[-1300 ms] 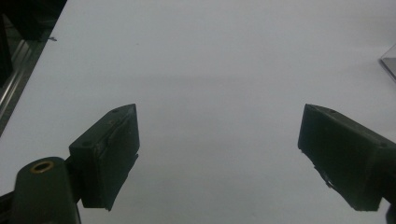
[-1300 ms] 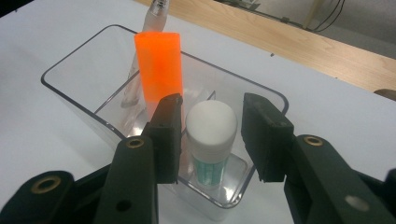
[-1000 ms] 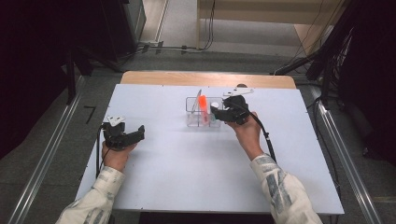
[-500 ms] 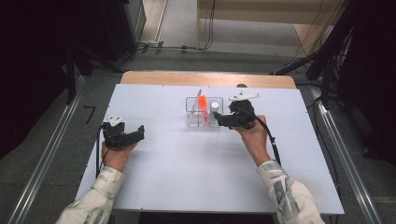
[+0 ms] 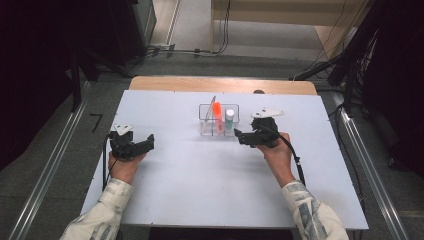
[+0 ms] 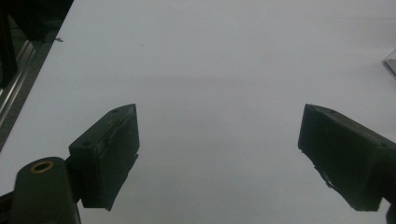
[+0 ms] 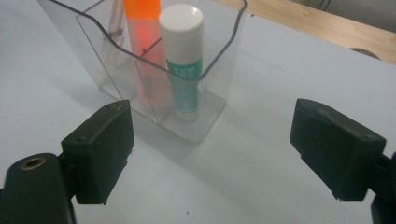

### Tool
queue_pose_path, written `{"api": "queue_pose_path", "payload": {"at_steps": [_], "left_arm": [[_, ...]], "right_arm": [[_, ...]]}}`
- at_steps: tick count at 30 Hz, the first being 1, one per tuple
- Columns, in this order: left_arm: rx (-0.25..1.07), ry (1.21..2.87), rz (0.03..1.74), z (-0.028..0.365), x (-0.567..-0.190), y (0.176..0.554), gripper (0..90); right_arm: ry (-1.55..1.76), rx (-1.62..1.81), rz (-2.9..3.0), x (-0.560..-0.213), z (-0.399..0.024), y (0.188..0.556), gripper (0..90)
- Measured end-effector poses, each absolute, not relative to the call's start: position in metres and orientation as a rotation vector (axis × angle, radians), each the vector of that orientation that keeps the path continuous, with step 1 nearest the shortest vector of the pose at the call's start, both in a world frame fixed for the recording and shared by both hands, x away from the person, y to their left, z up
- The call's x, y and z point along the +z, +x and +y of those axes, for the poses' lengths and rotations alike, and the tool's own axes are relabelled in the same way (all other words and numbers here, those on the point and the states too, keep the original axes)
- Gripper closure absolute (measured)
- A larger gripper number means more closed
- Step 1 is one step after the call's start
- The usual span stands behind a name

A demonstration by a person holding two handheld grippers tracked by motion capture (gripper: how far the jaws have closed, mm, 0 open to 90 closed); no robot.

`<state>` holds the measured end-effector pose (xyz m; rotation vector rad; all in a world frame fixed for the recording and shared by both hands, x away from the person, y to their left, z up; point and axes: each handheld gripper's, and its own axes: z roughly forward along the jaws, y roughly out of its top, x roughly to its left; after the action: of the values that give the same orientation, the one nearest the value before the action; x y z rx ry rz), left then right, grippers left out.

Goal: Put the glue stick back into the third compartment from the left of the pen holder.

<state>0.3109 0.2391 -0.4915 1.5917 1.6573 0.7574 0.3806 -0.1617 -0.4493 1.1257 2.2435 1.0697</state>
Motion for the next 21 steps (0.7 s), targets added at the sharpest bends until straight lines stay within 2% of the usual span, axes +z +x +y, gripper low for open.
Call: {"api": "queue_pose_path", "payload": {"at_steps": [21], "left_arm": [[0.798, 1.643, 1.560, 0.221, -0.483, 0.289, 12.5]], "right_arm": [[1.182, 1.052, 2.218, -0.454, -0.188, 0.367, 11.8]]}}
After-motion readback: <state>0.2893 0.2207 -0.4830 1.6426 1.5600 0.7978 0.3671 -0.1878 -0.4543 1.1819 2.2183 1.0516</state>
